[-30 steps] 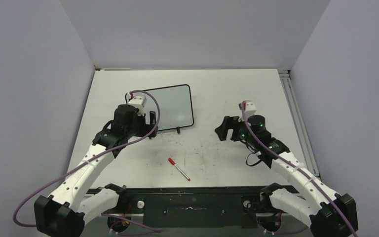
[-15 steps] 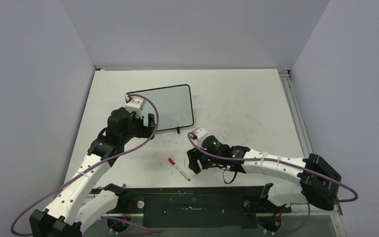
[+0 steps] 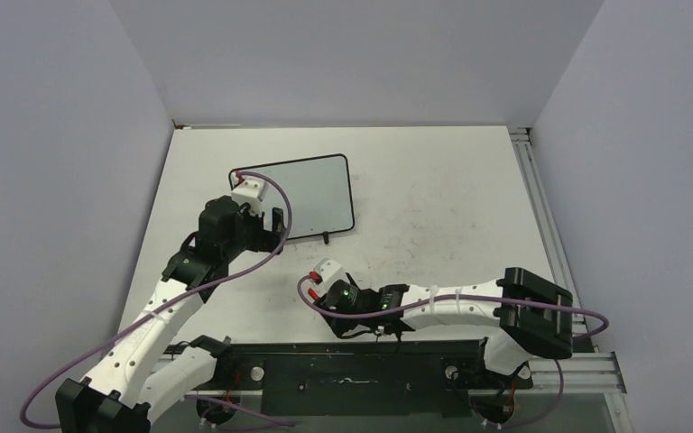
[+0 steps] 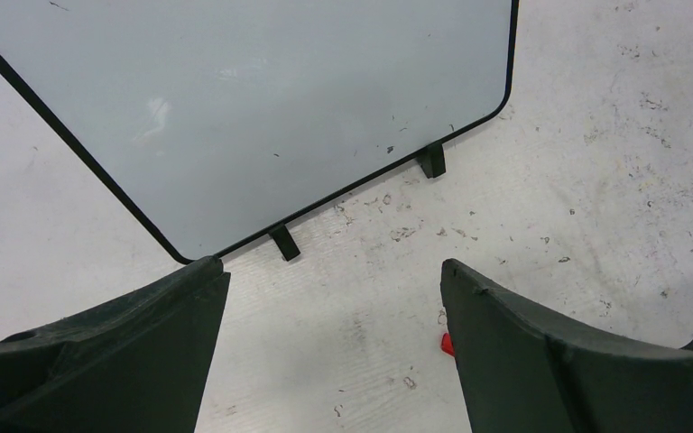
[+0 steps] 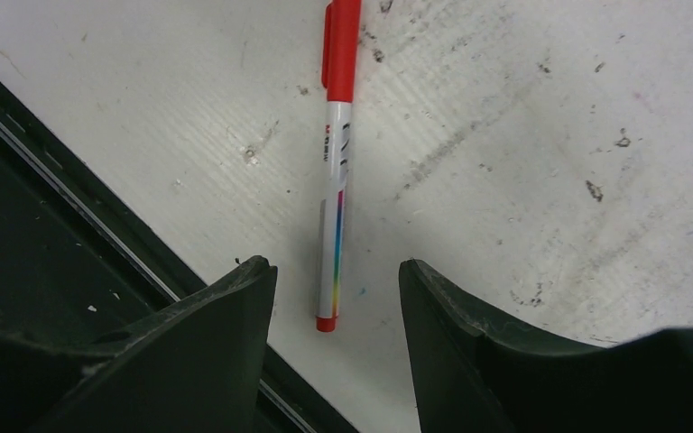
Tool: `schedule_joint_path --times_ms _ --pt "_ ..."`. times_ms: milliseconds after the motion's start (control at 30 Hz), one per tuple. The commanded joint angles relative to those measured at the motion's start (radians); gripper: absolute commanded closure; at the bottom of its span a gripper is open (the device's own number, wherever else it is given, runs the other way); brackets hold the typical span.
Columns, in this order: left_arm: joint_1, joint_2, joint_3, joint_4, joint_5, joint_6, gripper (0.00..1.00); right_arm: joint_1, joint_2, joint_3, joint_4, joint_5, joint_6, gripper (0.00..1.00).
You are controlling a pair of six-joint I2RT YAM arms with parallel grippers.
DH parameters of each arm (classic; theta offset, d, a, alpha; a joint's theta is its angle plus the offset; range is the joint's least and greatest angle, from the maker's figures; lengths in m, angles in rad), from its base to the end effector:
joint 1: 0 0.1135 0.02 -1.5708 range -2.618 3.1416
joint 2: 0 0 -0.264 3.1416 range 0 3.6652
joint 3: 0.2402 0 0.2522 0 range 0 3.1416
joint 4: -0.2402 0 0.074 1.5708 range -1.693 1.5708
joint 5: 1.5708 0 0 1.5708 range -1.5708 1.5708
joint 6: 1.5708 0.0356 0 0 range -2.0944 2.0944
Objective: Write a sentence on the whiteboard
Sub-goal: Open the whiteboard marker at the center of the board.
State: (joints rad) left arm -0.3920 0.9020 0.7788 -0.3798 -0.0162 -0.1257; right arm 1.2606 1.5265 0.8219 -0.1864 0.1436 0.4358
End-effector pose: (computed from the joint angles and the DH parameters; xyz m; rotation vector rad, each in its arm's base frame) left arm 0.1876 -0.0769 0.2972 0.2672 2.0703 -0.2995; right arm 0.0972 0.2865 0.1793 -0.9563 2.3468 0.5515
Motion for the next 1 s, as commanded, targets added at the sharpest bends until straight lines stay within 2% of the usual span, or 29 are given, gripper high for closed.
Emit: schedule_joint_path --times_ms 0,300,600,667,967 --pt "-0.007 0.000 0.013 0.042 0.011 0.000 0.14 0.029 0.033 0.039 -0.005 0.095 0.057 0.48" --pt "-0.007 0.002 0.016 0.038 0.006 -0.012 0.14 0.054 0.107 0.066 -0.026 0.095 0.100 0.59" --pt "-0.007 -0.009 0.013 0.033 0.003 -0.021 0.14 0.064 0.184 0.112 -0.070 0.106 0.122 0.84" --pt "-0.008 -0.011 0.011 0.035 -0.001 -0.020 0.14 0.063 0.185 0.114 -0.071 0.105 0.117 0.93" --pt "-0.011 -0.006 0.010 0.041 0.015 -0.012 0.14 -0.029 0.085 0.079 -0.084 0.079 0.049 0.95"
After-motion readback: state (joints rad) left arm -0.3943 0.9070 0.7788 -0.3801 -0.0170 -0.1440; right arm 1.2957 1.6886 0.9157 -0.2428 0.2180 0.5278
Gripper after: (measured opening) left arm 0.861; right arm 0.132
